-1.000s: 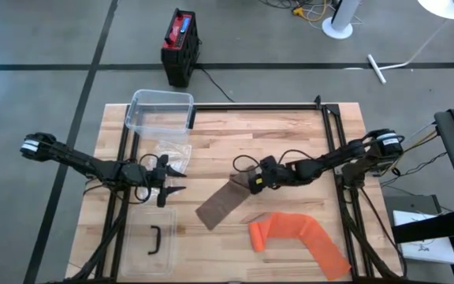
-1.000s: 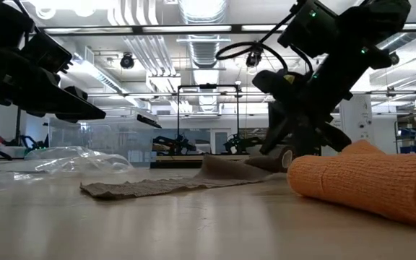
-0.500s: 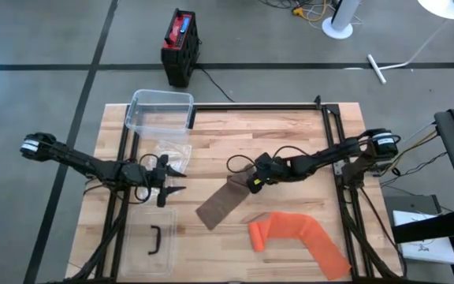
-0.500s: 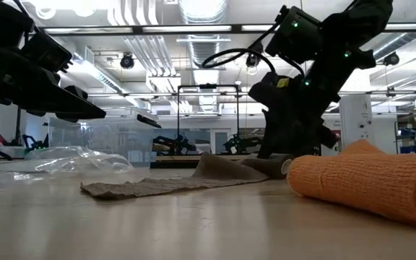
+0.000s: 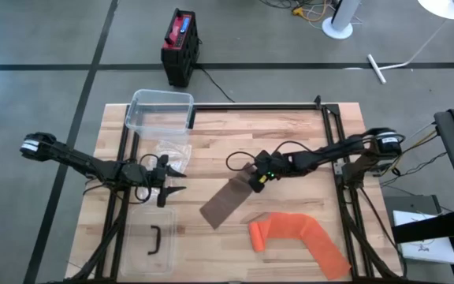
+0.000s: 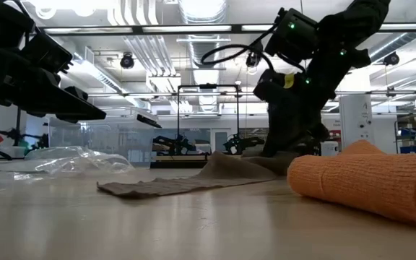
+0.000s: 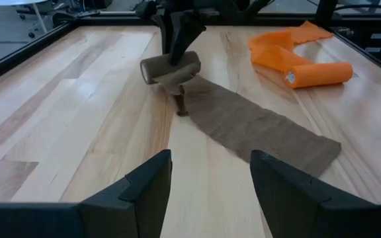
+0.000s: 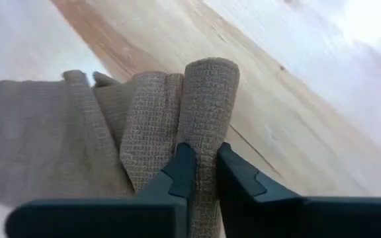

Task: Roll bandage
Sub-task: Roll the brown bandage

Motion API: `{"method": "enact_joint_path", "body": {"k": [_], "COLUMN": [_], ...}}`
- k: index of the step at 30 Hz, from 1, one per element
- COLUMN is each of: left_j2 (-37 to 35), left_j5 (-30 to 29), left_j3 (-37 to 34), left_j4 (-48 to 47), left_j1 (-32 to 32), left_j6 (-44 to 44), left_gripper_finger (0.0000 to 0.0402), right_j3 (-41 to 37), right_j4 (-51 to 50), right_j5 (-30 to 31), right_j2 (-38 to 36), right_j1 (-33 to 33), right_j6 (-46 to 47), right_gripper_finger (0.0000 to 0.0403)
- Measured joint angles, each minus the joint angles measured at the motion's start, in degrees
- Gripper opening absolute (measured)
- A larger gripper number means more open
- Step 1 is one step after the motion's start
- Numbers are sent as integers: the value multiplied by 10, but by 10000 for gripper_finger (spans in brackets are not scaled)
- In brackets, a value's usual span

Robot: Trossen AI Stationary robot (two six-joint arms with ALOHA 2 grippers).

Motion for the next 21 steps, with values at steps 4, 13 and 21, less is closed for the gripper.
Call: {"method": "enact_joint_path", "body": {"k": [4,13,21], "left_j2": [0,1,0], "left_j5": [0,0,0], "left_j3": [0,0,0], "left_j4": [0,2,3], "left_j1": [0,0,0], "left_j6": [0,0,0], "left_gripper_finger": [199,199,199], "right_j3": [0,0,4], "right_j4": [-17,-4,71], "right_j5": [1,59,61], "right_j2": [-24,-75,-116], "right_j1": [-3,-19,-19], "right_j6": [-47,-152,-224], "right_gripper_finger": [28,33,35]}}
